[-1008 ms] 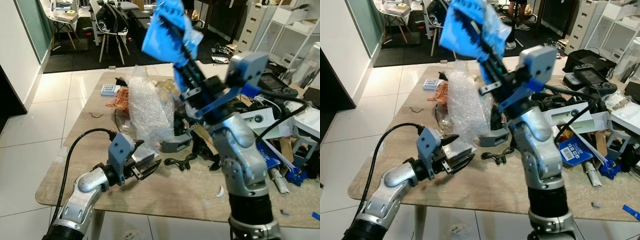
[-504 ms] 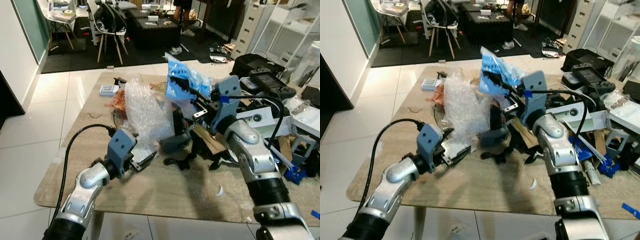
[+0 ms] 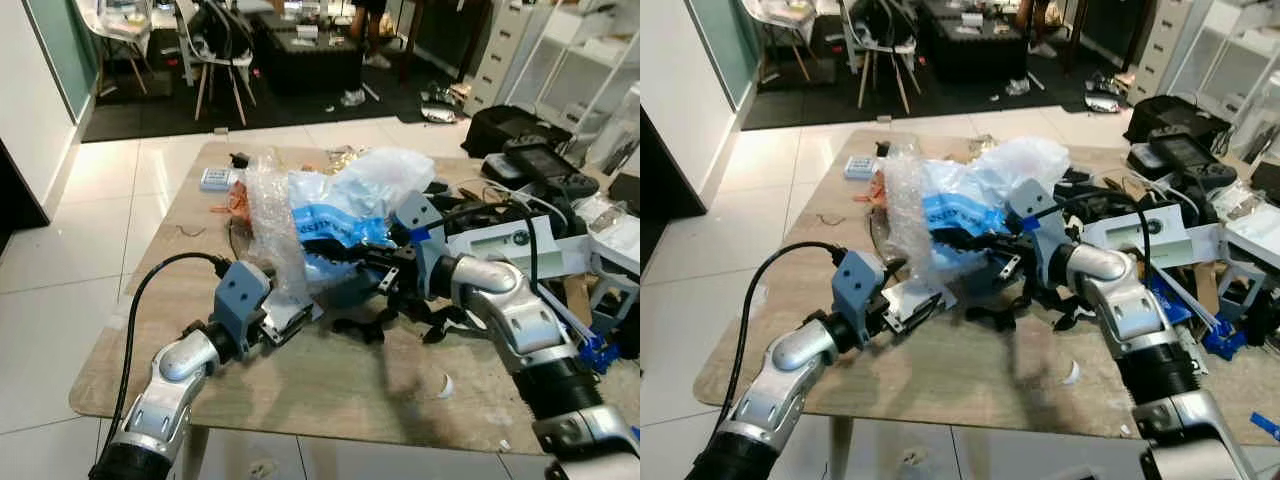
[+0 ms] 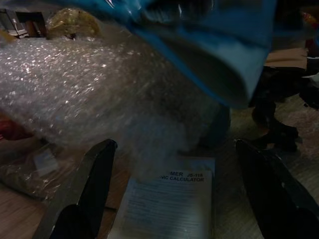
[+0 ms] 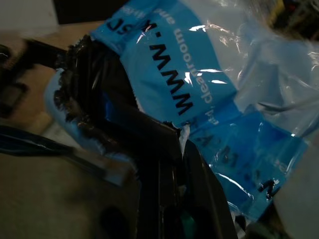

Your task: Picking trash to rubbish bin

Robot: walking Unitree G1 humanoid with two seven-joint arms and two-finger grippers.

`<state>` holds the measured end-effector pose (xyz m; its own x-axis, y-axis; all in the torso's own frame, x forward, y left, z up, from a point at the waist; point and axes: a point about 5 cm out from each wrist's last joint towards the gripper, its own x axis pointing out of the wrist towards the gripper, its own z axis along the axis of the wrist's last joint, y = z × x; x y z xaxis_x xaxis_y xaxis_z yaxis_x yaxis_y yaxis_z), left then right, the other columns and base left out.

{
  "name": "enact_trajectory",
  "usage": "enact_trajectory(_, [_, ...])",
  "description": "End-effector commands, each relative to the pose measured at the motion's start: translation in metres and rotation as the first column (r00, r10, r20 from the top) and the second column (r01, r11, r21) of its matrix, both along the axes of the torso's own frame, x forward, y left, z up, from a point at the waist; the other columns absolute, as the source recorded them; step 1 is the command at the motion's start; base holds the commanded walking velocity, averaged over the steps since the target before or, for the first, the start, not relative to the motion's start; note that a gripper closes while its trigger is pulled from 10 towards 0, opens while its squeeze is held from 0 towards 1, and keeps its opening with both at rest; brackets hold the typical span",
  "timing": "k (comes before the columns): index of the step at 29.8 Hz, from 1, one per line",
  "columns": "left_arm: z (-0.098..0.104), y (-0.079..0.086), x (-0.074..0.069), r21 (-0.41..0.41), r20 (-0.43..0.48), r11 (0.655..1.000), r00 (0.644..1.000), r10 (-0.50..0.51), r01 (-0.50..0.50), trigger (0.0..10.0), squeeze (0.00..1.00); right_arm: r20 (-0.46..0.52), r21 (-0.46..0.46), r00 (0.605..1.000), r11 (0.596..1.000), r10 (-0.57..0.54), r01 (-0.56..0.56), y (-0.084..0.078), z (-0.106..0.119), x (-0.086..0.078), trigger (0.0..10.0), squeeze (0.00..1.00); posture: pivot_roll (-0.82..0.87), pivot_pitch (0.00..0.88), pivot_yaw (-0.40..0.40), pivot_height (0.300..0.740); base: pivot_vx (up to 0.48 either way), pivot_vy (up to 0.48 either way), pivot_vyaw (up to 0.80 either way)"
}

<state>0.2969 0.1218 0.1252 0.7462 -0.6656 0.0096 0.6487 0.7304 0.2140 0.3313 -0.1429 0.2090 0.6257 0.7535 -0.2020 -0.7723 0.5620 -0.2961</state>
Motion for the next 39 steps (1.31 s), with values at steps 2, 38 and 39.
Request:
enact_trajectory(2, [0.003, 0.0, -0.003, -0.017, 0.012, 1.0, 1.0, -0.013, 0.014, 10.0, 0.0, -0.02, 0.015, 0.996, 0.996, 0.084, -0.084, 0.009, 0.005, -0.021, 0.0, 0.0, -0.09, 0.07, -0.029, 0.74, 0.0, 0.0, 0.0])
enact_trajectory(38, [0.018, 0.008, 0.027, -0.22, 0.015, 0.874, 0.894, 0.447, -0.433, 10.0, 0.0, 0.245, 0.471, 0.647, 0.672, -0.722, 0.572, -0.027, 0.025, -0.014, 10.0, 0.0, -0.1, 0.05, -0.012, 0.74, 0.0, 0.0, -0.16])
enact_trajectory(39, [0.019, 0.008, 0.027, -0.223, 0.016, 0.873, 0.893, 0.449, -0.435, 10.0, 0.0, 0.254, 0.473, 0.646, 0.675, -0.719, 0.566, -0.025, 0.026, -0.014, 10.0, 0.0, -0.1, 0.05, -0.012, 0.74, 0.0, 0.0, -0.8])
